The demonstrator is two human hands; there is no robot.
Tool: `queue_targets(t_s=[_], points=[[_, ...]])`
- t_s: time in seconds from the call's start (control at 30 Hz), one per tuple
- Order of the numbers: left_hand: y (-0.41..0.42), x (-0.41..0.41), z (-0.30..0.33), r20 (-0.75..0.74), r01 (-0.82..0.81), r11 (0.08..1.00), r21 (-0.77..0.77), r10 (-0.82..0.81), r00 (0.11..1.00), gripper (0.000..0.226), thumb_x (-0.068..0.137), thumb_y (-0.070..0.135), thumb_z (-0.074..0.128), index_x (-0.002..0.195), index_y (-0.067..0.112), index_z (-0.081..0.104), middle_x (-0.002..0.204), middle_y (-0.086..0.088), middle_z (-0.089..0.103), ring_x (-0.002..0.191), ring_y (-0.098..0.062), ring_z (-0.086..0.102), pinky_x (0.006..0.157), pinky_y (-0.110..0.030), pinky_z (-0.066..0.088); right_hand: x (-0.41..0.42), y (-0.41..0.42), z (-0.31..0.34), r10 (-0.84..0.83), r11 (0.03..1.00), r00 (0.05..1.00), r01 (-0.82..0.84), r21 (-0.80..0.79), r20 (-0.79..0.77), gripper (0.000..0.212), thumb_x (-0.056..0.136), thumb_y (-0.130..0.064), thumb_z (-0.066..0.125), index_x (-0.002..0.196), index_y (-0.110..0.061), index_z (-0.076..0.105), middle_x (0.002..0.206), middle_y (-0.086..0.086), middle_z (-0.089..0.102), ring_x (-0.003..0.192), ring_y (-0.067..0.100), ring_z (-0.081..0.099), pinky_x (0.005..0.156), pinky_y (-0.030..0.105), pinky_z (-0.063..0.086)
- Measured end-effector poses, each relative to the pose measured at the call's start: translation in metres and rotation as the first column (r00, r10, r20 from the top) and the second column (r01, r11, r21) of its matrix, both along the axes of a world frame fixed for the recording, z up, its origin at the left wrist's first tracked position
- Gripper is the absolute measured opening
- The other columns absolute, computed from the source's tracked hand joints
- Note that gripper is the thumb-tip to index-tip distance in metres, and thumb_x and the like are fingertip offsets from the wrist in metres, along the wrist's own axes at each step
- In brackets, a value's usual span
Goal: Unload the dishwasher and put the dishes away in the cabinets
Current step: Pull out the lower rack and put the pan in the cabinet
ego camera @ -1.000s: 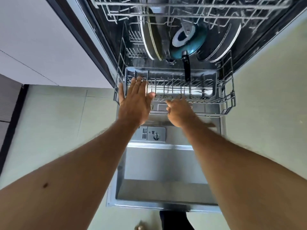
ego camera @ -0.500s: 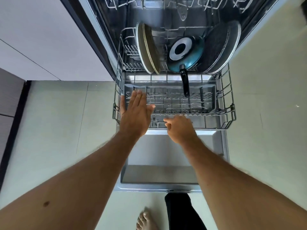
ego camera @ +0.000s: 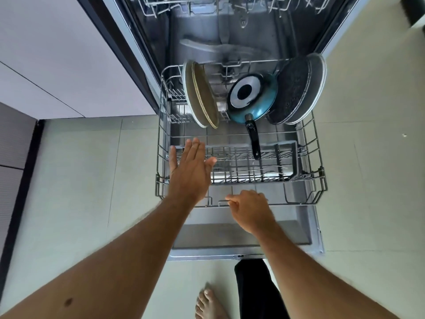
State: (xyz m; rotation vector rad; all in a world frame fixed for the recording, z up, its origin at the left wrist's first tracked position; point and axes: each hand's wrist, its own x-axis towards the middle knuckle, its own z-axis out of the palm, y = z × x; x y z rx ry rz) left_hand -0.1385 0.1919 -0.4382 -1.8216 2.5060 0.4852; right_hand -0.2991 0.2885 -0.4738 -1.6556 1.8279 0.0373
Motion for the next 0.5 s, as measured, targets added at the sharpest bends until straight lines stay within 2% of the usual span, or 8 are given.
queue_targets(t_s=[0.17,0.37,0.5], points=[[0.009,-0.006,-0.001,0.028,0.0,0.999,0.038,-0.001,1.0,0.073,0.098,0.056,-0.005,0.156,0.016,0.014,0.164,-0.004,0.011,0.151,-0.018,-0.001,0.119,-0.051,-0.011,0.002,0.018,-0.002,-0.031,0.999,0.999,0.029,0.039,0.032,0.036,0.102,-0.033,0.041,0.131,-0.035,0.062,0.112,0.002,0.068,0.109,0.02,0.057,0.101,0.038,0.035],[0.015,-0.01,0.002,0.02,0.006,1.0,0.026,-0.007,1.0,0.068,0.1,0.053,0.003,0.156,0.016,0.016,0.164,-0.004,0.012,0.151,-0.017,-0.001,0.12,-0.052,-0.009,0.006,0.042,-0.001,-0.01,0.998,1.0,0.009,0.057,0.023,0.036,0.102,-0.034,0.04,0.13,-0.038,0.061,0.109,-0.001,0.068,0.105,0.019,0.057,0.099,0.036,0.035],[0.02,-0.012,0.002,0.025,0.025,1.0,0.016,-0.026,0.999,0.071,0.098,0.054,-0.001,0.156,0.016,0.016,0.164,-0.003,0.013,0.151,-0.016,-0.001,0.12,-0.051,-0.01,0.004,0.049,-0.002,-0.022,0.998,0.999,0.021,0.055,0.034,0.035,0.102,-0.034,0.04,0.131,-0.037,0.061,0.108,-0.001,0.068,0.103,0.018,0.056,0.098,0.035,0.035]])
